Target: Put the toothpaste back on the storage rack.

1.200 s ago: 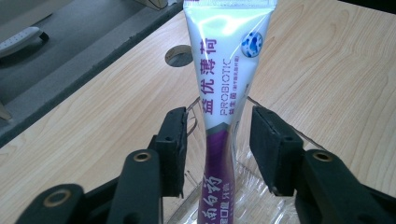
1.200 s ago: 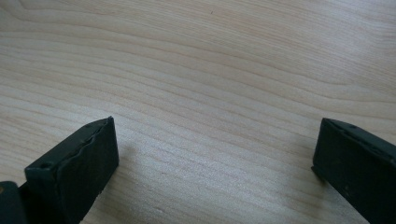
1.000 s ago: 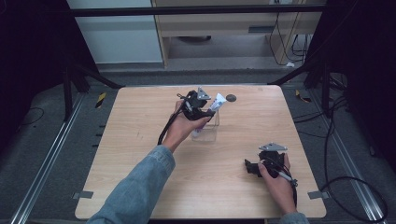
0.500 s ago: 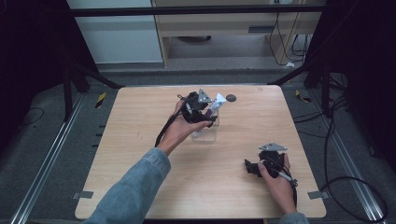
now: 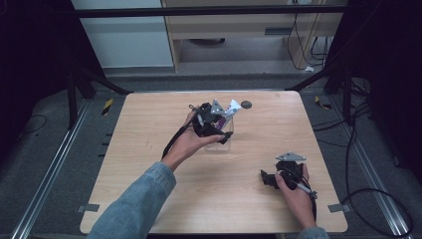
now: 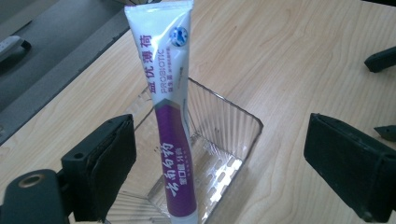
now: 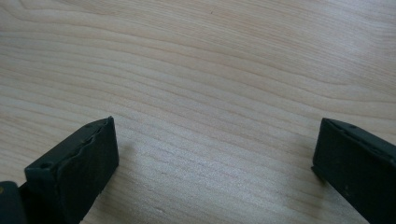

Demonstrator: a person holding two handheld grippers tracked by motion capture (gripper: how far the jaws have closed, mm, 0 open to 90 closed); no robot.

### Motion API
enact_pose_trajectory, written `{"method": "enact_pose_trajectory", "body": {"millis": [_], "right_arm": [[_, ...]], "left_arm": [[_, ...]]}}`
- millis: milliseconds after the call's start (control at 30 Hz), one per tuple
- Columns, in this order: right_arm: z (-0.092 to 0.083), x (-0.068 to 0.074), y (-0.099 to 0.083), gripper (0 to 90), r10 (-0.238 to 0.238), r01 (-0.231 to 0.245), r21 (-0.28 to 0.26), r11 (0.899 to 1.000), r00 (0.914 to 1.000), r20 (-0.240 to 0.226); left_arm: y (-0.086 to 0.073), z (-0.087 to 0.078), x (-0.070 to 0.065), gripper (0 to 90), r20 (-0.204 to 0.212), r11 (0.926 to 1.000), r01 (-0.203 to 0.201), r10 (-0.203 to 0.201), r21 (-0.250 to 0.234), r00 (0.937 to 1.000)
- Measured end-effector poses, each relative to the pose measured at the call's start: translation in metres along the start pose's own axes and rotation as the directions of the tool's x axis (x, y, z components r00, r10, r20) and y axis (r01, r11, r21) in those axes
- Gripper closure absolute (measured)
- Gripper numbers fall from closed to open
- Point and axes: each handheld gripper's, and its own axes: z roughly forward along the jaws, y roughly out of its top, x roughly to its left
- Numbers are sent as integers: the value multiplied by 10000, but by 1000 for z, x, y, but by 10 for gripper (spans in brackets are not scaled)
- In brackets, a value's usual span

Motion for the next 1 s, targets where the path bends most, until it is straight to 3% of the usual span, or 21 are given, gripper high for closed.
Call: {"method": "enact_pose_trajectory", "body": {"millis": [433, 700, 1000], "right_arm": [[-1, 0, -1, 4, 0, 0, 6, 10000, 10000, -33], [-2, 1, -1, 4, 20, -20, 3, 10000, 10000, -85], [-2, 1, -2, 5, -12, 12, 6, 10000, 10000, -54]], "left_arm": [[-10, -19, -9, 66, -54, 9997, -222, 222, -91, 9997], [-12, -34, -14, 66, -55, 9984, -404, 403, -384, 9992], [-26, -47, -18, 66, 32, 9982, -312, 314, -505, 9995]]}}
